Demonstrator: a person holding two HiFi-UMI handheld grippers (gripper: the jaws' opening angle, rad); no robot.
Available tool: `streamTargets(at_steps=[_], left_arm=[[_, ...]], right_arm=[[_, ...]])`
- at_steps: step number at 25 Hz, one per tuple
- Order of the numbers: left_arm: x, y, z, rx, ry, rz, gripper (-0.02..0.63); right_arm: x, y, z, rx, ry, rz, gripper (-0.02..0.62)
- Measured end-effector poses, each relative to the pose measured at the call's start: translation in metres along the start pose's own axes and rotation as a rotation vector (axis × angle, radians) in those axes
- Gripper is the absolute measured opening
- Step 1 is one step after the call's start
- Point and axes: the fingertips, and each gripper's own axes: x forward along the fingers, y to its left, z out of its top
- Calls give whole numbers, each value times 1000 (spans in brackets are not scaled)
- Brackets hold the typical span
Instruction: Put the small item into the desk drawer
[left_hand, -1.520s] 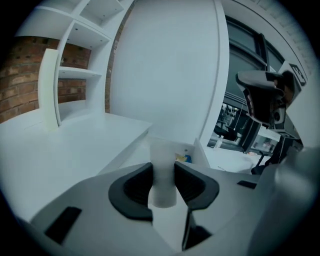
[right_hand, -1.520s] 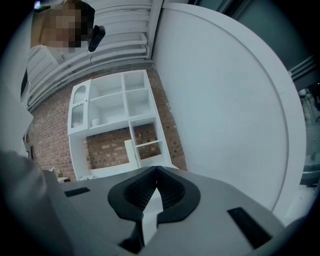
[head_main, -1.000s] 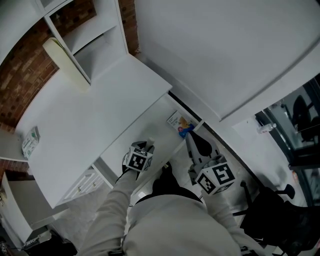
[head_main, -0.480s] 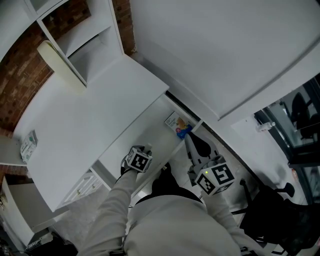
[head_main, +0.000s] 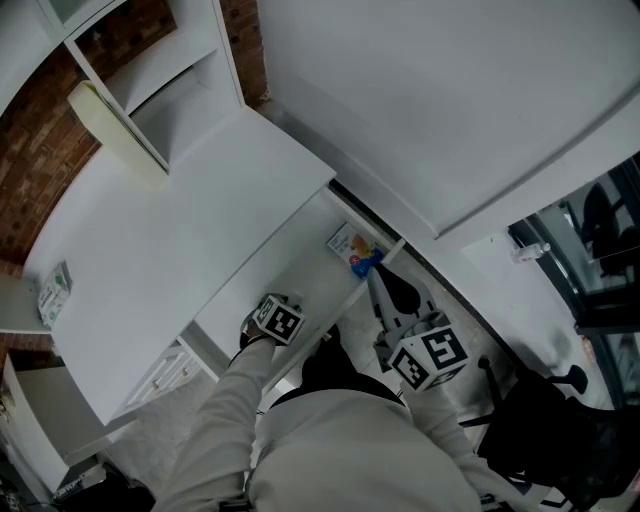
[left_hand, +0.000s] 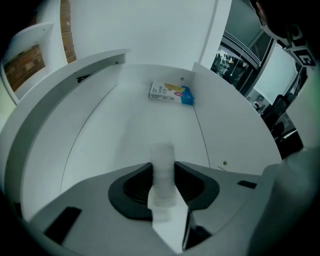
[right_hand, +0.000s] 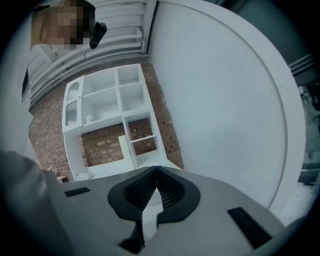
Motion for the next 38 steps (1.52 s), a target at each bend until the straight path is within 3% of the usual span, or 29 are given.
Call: streamTargets(at_steps=[10, 17, 26, 38], left_arm=[[7, -2, -2, 31, 42, -1, 149], [4, -7, 3, 4, 20, -11, 219], [-45, 6, 41, -53, -165, 69, 218], [-138, 28, 72, -102, -449, 215, 166]], right_arm=[[0, -8, 1, -1, 3, -1, 28], [3, -7, -2, 15, 9, 18, 28], [10, 6, -4, 20, 11, 71, 28], [9, 30, 1, 15, -6, 126, 28]])
